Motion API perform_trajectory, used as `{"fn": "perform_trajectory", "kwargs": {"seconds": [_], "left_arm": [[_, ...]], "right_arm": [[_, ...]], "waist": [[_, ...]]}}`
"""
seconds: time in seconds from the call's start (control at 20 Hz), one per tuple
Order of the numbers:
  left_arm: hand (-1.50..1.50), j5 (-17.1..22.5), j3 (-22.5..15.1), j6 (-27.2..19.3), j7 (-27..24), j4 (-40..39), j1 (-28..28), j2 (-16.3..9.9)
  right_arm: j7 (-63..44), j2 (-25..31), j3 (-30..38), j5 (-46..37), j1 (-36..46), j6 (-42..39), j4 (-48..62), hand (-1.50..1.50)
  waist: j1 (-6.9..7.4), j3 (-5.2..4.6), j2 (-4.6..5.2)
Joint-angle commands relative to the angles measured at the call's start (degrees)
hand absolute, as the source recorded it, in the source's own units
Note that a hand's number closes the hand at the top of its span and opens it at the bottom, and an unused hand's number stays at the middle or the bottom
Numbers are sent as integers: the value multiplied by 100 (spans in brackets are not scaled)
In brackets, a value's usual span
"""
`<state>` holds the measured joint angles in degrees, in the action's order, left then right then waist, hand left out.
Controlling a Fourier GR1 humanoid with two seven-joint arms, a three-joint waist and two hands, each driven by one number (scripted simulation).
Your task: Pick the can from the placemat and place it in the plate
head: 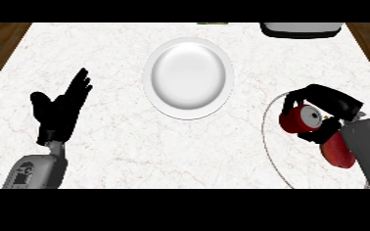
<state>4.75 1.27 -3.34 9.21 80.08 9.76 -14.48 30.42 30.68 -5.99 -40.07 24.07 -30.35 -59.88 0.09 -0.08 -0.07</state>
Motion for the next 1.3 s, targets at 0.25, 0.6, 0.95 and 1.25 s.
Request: {"fn": "perform_trajectory", "kwargs": {"seconds": [0.25,0.6,0.95,1.25], "left_arm": [[0,-72,-165,168,-1,6,176,20],[0,-85,-372,248,71,-59,296,180],[0,-132,-382,267,101,-133,377,142],[0,-165,-366,238,62,-282,632,188]], "right_arm": [[-3157,-2829,-526,-635,585,1305,-495,150],[-5259,-3050,-949,-1356,1753,2911,-779,150],[-7643,-3064,-1472,-2665,2778,4291,-786,150],[-9853,-3067,-1978,-2876,3439,5178,-241,150]], "waist": [[440,-30,11],[754,-30,-29],[800,-38,-34],[764,-17,92]]}}
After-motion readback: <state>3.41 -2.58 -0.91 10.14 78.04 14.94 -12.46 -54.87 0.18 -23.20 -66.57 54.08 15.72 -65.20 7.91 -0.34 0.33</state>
